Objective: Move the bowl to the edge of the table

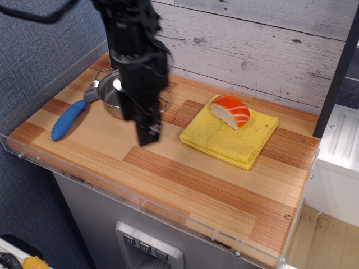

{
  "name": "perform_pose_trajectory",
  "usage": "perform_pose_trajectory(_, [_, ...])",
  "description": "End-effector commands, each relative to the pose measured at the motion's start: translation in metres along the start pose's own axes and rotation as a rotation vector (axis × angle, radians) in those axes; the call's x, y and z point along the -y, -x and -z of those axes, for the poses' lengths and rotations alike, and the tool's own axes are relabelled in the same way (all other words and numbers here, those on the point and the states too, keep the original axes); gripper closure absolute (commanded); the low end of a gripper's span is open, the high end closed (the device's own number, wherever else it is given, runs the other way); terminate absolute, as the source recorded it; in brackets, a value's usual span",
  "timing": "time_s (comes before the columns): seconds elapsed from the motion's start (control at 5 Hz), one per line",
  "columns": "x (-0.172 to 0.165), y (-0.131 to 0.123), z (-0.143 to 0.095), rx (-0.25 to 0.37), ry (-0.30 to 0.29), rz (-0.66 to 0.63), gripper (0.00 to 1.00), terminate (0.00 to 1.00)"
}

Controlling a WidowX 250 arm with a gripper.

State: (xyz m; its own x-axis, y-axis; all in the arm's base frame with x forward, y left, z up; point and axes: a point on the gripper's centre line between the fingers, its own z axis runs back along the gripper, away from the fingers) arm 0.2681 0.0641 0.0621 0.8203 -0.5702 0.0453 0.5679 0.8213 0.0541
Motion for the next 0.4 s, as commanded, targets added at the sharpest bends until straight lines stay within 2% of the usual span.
perform_pose_trajectory(0.0, [-0.055, -0.003, -0.014, 0.022, -0.052, 0.219, 0.0, 0.0])
perform_pose_trajectory(0.2, [-0.072, -0.009, -0.006, 0.049, -0.04, 0.259, 0.0, 0.0])
